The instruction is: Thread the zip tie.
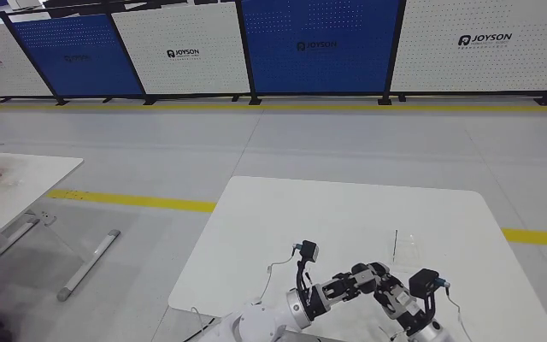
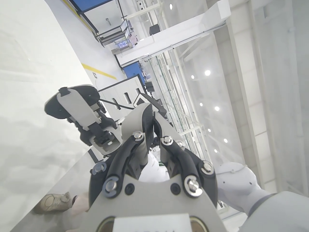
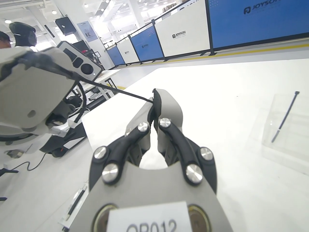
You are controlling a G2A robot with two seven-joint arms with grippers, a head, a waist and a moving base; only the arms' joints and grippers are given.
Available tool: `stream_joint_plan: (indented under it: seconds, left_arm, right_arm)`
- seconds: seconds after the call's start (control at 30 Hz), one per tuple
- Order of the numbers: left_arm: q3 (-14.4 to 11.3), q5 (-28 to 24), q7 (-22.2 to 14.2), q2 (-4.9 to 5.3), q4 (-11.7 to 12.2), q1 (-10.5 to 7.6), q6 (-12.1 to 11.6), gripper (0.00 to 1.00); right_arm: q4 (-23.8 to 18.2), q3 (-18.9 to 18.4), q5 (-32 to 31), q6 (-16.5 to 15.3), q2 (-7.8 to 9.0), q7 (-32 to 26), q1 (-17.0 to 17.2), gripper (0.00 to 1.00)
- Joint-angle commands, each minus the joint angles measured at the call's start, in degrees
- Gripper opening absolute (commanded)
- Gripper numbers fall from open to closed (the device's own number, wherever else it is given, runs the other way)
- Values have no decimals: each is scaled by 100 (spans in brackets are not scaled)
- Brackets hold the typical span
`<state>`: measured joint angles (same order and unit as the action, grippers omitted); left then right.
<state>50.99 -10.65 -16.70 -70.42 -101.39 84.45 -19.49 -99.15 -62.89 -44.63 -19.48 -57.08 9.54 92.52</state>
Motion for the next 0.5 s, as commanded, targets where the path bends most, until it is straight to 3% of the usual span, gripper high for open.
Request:
stream_joint_plan:
  seconds: [0.0, 0.3, 0.47]
  left_arm:
    - [1, 4, -5, 3, -30, 14, 1, 0]
    - [36, 85, -54, 34, -246, 147, 1, 0]
    - [46, 126, -59, 43, -238, 172, 1, 0]
  right_arm:
    - [6, -1, 1, 0, -5, 0, -2, 0]
    - [17, -18, -21, 0, -34, -14, -5, 0]
    - [5, -24, -16, 0, -46, -16, 4, 0]
